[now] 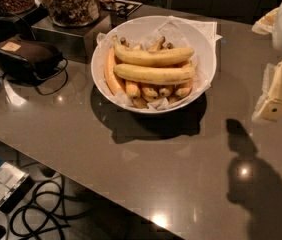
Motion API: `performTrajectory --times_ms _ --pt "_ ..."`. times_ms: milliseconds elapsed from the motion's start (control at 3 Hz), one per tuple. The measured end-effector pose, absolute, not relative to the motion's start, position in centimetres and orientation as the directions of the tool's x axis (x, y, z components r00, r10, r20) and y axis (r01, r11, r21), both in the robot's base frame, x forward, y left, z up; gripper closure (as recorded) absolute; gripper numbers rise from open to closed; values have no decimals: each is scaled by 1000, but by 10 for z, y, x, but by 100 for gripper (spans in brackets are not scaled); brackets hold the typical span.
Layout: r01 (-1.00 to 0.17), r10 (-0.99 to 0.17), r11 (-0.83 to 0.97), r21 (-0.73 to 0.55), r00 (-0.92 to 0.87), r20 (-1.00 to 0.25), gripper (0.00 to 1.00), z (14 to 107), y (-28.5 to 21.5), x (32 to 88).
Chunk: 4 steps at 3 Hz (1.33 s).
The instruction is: Pick banana from white bowl
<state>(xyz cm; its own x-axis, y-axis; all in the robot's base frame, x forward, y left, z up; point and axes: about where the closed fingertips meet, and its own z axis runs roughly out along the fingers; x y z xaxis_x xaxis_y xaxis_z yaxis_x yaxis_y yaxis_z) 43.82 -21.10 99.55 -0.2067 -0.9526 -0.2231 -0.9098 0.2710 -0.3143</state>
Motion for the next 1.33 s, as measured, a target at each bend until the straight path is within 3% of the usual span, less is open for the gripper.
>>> performTrajectory --times_ms 667,1000,1333 --pt "-928 -974 190 -320 -137 -182 0 1009 -182 433" --pt "-933 -990 52 -355 -2 -139 0 1018 -146 426" --pt "-933 -990 52 -355 -2 -139 0 1018 -146 426"
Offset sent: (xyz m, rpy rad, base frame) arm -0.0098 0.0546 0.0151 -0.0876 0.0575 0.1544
